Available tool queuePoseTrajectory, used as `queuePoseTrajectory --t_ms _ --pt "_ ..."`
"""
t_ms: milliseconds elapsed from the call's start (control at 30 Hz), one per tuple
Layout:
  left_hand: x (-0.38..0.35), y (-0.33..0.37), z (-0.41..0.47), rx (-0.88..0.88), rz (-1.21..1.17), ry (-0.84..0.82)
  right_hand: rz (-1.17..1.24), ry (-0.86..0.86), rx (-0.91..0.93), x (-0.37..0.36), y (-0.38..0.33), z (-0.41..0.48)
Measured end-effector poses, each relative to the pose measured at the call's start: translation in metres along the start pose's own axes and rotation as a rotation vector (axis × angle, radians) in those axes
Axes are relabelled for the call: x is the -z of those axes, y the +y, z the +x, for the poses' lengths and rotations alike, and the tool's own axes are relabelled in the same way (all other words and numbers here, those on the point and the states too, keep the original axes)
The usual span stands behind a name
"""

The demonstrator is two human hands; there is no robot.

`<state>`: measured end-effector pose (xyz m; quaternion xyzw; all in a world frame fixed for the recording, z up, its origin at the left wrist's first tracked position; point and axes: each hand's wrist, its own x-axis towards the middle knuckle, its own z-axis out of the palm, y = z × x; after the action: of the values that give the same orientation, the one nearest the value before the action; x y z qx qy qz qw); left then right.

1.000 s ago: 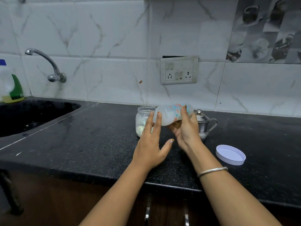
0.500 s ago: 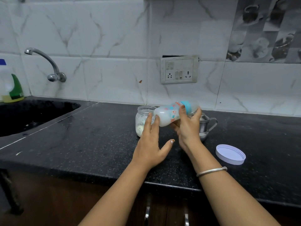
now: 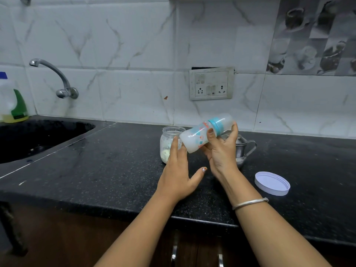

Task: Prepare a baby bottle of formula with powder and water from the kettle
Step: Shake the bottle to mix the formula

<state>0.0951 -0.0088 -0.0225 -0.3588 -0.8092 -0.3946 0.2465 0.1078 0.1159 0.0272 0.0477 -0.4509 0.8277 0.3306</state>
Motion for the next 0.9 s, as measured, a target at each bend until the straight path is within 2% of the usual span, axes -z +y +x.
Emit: queuePoseTrajectory --t_ms 167,300,400,500,633,733,900 --pt "-0.0012 -0.0006 0.0018 0.088 0.051 -0.086 0.053 -0.031 0.013 0.0008 -0.0009 -0.0002" --pt "0.0 -0.0002 0.001 0.006 -0.004 0.003 0.067 0.04 0.01 -0.0002 -0.0018 -0.0005" --pt "0.0024 -0.0002 0.0001 -0.077 -0.053 0.042 0.027 0.103 -0.06 0.0004 -0.0007 0.0017" --pt "0.0049 0.0017 -0.0006 -0.106 -0.118 0.025 -0.003 0.099 -0.163 -0.0009 0.0 0.001" --pt "0.0045 0.0019 -0.0005 -0.105 -0.122 0.04 -0.032 0.08 -0.203 -0.0006 -0.0017 -0.0005" --pt "0.0011 0.0001 -0.0013 -0.101 -0.104 0.047 -0.012 0.07 -0.16 -0.0007 -0.0002 -0.0008" --pt "-0.0012 -0.0022 -0.0001 0.013 -0.02 -0.007 0.037 -0.026 0.011 -0.0006 -0.0028 -0.0025"
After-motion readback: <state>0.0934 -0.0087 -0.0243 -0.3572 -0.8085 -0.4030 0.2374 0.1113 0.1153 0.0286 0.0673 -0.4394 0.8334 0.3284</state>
